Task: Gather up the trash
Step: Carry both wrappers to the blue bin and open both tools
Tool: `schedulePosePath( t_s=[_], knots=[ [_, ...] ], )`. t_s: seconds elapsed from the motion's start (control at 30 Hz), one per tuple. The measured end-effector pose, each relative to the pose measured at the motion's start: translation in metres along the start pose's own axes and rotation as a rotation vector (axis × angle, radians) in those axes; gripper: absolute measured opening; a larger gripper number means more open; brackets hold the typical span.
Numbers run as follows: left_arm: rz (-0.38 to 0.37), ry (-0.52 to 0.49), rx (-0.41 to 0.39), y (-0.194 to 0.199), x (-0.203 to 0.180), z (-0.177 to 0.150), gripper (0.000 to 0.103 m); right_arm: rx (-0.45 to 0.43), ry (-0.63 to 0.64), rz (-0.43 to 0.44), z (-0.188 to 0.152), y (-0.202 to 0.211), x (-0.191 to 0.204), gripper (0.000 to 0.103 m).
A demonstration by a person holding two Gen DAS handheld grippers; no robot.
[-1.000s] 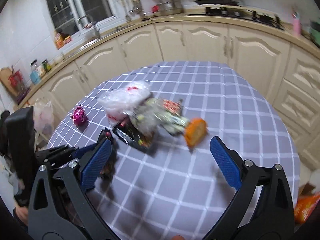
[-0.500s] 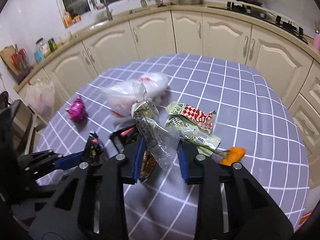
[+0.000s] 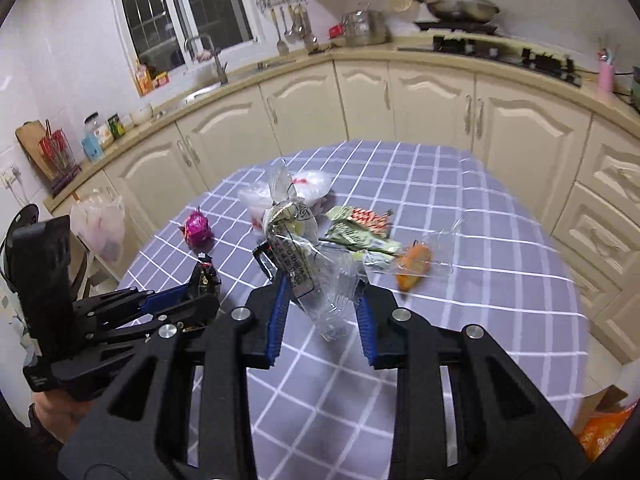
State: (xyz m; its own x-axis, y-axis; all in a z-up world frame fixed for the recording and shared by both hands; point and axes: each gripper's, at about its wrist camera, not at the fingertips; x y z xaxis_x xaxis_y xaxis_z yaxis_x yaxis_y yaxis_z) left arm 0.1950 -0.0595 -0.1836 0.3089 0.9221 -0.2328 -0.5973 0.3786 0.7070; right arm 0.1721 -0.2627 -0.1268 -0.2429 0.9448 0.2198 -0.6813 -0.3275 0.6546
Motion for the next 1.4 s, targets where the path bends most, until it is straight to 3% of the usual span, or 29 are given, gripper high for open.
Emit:
schedulePosePath(
  t_s=[0.33,0.83,1.07,1.23,1.4],
  knots=[
    [-0.085,-0.115,-0.068,0.029,-0.072,0.008,0.028,-0.109,-0.084,-0.084,-0.027,0.085,-0.048,0.031],
    [-0.307,-0.340,-0.015,0.008,-0.247,-0.015,0.028,-0.198,-0.303,-0.337,-0.118,0.208,-0.170,0.031],
    [-0.416,-0.447,0.108,-0.033,-0.335,-0.053,0.028,-0.150,-0.441,-0.482,-0.185,0.234,-0.232,0.031],
    [-0.458,-0.518,0.242,-0.083,-0.395,-0.092,0.028,-0.072,-0.561,-0.515,-0.238,0.224,-0.274,0.031],
    [-0.456,-0.557,0.379,-0.136,-0.427,-0.132,0.028,-0.016,-0.642,-0.501,-0.271,0.209,-0.306,0.031]
  ],
)
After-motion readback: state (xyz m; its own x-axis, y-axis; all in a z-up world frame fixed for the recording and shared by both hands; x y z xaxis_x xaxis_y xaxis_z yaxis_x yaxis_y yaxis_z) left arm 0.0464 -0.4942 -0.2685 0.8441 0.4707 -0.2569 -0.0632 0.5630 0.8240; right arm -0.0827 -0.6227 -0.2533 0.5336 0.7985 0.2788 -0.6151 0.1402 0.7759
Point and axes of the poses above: each gripper's, at about its wrist camera, not at the fingertips, and y roughly against the way its jaws point, x to its left, z to its top, and after that the axes turned 4 degrees about x, right-handed
